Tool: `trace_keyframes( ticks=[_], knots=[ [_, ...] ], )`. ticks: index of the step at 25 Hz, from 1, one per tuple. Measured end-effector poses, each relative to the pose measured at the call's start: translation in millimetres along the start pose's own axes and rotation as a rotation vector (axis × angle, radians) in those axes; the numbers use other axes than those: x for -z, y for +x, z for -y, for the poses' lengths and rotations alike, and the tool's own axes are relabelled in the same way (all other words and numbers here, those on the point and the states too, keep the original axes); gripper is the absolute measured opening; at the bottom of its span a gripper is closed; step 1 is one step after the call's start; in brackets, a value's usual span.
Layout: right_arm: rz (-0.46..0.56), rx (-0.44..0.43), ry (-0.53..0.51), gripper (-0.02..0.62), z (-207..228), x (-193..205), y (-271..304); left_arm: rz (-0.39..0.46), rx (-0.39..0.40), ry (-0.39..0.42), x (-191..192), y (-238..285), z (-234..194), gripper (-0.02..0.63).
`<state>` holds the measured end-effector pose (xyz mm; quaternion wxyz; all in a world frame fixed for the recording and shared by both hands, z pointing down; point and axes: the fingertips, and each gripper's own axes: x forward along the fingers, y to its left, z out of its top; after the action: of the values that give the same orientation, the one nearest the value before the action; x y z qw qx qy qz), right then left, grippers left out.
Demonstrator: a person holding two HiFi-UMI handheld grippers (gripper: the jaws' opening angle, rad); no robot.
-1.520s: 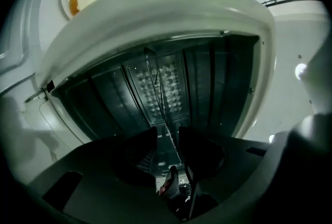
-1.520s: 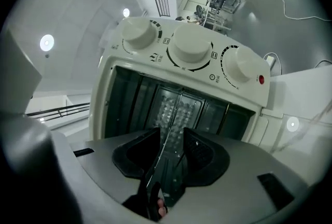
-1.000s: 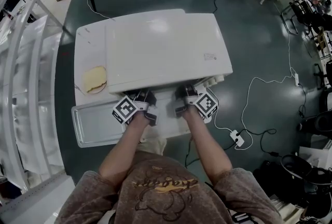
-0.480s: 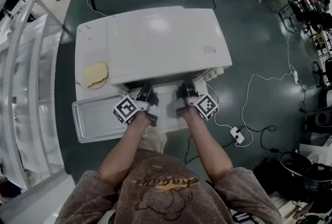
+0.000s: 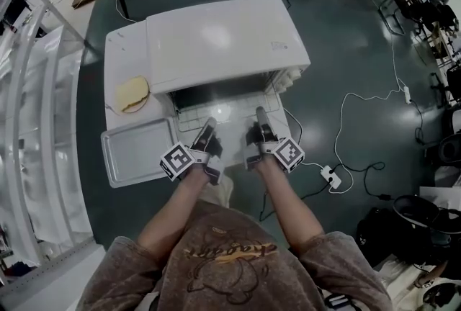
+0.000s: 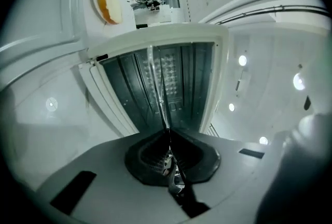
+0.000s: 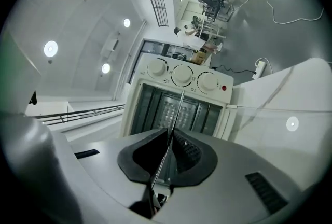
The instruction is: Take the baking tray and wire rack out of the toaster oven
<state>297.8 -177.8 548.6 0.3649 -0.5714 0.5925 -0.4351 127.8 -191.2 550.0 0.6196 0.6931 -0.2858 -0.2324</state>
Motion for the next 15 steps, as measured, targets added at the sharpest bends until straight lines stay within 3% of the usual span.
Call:
trace_keyframes(
  ticks=[3, 15],
  knots=[
    [0.008, 0.039, -0.011, 0.026, 7, 4, -30, -0.018, 0.006, 0.001, 20, -19, 1, 0.006],
    [0.060, 0.019, -0.047, 0.023, -5, 7, -108, -0.095, 0.018, -0.009, 73, -71, 14, 0.006]
  ],
)
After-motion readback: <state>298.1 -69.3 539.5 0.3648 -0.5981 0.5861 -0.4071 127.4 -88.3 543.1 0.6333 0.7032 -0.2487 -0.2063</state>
